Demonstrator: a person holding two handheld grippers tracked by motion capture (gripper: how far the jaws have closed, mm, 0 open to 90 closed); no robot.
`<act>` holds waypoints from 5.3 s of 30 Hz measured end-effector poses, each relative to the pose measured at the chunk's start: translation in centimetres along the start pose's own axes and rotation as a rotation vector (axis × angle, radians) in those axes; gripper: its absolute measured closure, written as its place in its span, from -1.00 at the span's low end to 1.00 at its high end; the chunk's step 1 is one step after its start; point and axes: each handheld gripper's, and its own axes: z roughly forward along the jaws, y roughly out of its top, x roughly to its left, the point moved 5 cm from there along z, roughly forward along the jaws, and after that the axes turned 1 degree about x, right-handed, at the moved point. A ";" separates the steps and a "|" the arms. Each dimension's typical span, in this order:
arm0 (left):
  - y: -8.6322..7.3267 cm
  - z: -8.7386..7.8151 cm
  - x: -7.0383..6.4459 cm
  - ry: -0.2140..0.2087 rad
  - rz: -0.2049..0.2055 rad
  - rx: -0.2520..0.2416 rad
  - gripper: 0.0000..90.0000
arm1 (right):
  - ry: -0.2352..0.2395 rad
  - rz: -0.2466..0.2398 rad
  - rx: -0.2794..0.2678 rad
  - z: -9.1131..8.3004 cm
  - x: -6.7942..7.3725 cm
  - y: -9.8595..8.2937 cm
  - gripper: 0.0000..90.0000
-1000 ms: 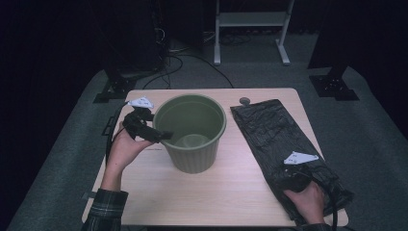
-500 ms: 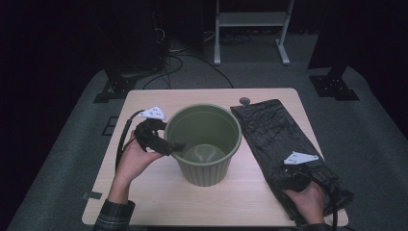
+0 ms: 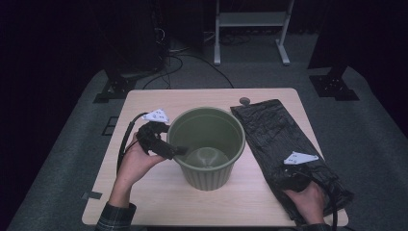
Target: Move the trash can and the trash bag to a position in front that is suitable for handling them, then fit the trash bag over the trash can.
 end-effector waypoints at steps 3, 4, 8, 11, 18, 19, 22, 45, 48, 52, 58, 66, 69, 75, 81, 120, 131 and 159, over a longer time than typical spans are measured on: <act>0.3 0.0 0.2 0.008 -0.006 -0.001 -1.00 | 0.000 0.000 0.000 0.0 0.0 0.0 -0.71; 0.4 0.0 0.3 0.010 -0.005 0.001 -1.00 | 0.000 0.000 0.000 0.0 0.0 0.0 -0.71; 1.0 -0.4 0.7 0.032 -0.005 -0.013 -1.00 | 0.000 0.000 0.000 0.0 0.0 0.0 -0.71; 1.5 -1.0 1.0 0.045 -0.005 -0.032 -1.00 | 0.000 0.000 0.000 0.0 0.0 0.0 -0.71; 1.9 -3.0 0.9 0.071 -0.015 -0.066 -1.00 | 0.000 0.000 -0.001 0.0 0.0 0.0 -0.71; 1.8 -3.3 0.9 0.075 -0.017 -0.067 -1.00 | 0.000 0.000 0.000 0.0 0.0 0.0 -0.71; 1.6 -4.1 0.8 0.093 -0.020 -0.081 -1.00 | 0.000 -0.001 0.000 0.0 0.0 0.0 -0.71; -3.0 -7.7 -0.7 0.148 -0.044 -0.098 -1.00 | 0.000 -0.001 0.000 0.0 0.0 0.0 -0.71; -3.8 -7.7 -0.9 0.156 -0.042 -0.093 -1.00 | 0.000 0.000 0.000 0.0 0.0 0.0 -0.71; -4.8 -7.4 -1.1 0.160 -0.047 -0.093 -1.00 | -0.001 0.000 0.000 0.0 0.0 0.0 -0.71; -6.7 -6.1 -1.3 0.157 -0.049 -0.080 -1.00 | -0.001 -0.001 0.000 0.0 0.0 0.0 -0.71; -9.2 -4.1 -0.8 0.161 -0.047 -0.089 -1.00 | -0.001 0.000 0.000 0.0 0.0 0.0 -0.71; -10.2 -3.2 -0.5 0.151 -0.051 -0.092 -1.00 | -0.001 -0.001 0.000 0.0 0.0 0.0 -0.71; -11.2 -1.8 -0.6 0.153 -0.043 -0.086 -1.00 | -0.001 -0.001 0.000 0.0 0.0 0.0 -0.71; -12.4 -0.4 -0.6 0.156 -0.046 -0.075 -1.00 | 0.000 -0.001 0.000 0.0 0.0 0.0 -0.71; -18.3 4.0 0.9 0.231 -0.053 0.076 -1.00 | 0.000 0.002 -0.005 -0.1 0.1 0.0 -0.56; -18.3 4.0 0.9 0.231 -0.053 0.076 -1.00 | 0.001 0.001 -0.022 -0.3 0.1 0.0 -0.38; -18.3 4.0 0.9 0.231 -0.053 0.076 -1.00 | 0.141 -0.138 -0.015 0.4 8.4 1.8 0.82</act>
